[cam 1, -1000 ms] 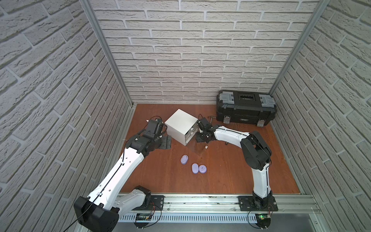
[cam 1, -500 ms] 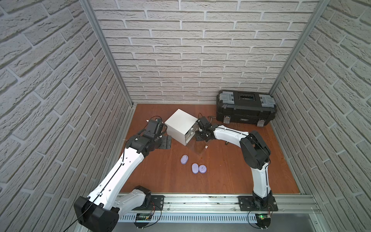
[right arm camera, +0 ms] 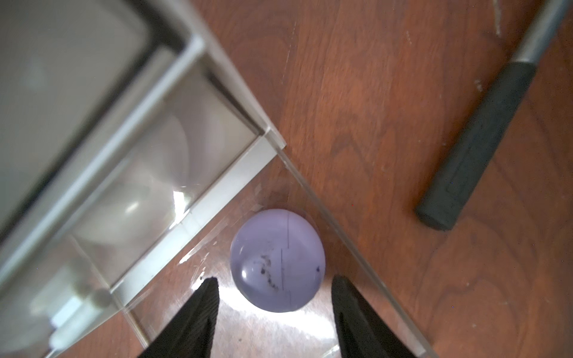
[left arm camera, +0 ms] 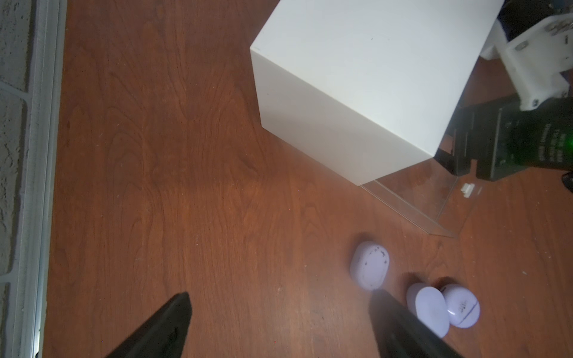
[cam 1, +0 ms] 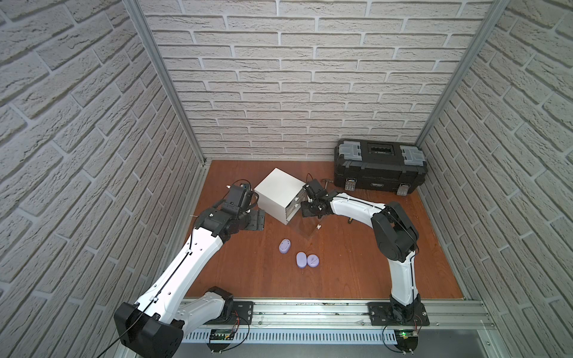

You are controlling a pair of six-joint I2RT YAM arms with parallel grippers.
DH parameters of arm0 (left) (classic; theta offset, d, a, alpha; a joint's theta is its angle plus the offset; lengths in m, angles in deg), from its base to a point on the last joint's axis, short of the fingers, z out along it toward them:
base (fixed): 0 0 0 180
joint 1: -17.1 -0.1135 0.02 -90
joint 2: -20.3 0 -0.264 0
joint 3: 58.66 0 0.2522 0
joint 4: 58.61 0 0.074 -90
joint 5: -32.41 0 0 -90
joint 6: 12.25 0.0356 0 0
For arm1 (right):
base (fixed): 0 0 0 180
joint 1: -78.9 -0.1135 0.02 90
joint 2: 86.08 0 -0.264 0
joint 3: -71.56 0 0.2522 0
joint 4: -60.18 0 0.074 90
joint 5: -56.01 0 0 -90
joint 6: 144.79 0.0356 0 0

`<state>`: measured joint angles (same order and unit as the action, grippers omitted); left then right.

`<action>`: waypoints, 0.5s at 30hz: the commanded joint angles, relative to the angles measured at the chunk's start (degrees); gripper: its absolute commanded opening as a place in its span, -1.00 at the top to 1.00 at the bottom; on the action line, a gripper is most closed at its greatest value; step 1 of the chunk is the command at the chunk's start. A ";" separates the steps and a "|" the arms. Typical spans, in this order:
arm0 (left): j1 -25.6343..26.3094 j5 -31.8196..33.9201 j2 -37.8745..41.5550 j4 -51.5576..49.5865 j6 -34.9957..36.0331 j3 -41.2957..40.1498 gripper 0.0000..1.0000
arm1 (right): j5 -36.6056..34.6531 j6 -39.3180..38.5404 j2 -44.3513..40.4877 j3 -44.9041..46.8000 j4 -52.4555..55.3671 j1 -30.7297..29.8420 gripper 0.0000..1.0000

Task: Put the bluetooth earphones in the drawer according to color
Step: Place the bluetooth earphone in the drawer, then pick up the Bluetooth earphone from the center of the board.

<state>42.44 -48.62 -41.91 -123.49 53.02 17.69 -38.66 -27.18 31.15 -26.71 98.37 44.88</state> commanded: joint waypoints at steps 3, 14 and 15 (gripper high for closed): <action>9.00 4.80 -4.34 1.40 -3.88 -1.08 -0.85 | -2.32 0.36 -15.25 6.04 -0.97 -0.08 -0.26; 21.08 10.55 -17.42 12.02 -12.72 -4.87 -0.71 | -6.67 1.31 -40.82 17.48 5.93 0.70 -0.25; 21.67 10.89 -18.56 12.70 -12.75 -4.76 -0.69 | -6.75 1.22 -42.09 17.94 6.47 0.77 -0.25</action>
<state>62.75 -40.42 -58.83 -115.40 42.71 13.14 -43.73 -26.37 -9.16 -10.93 101.47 45.29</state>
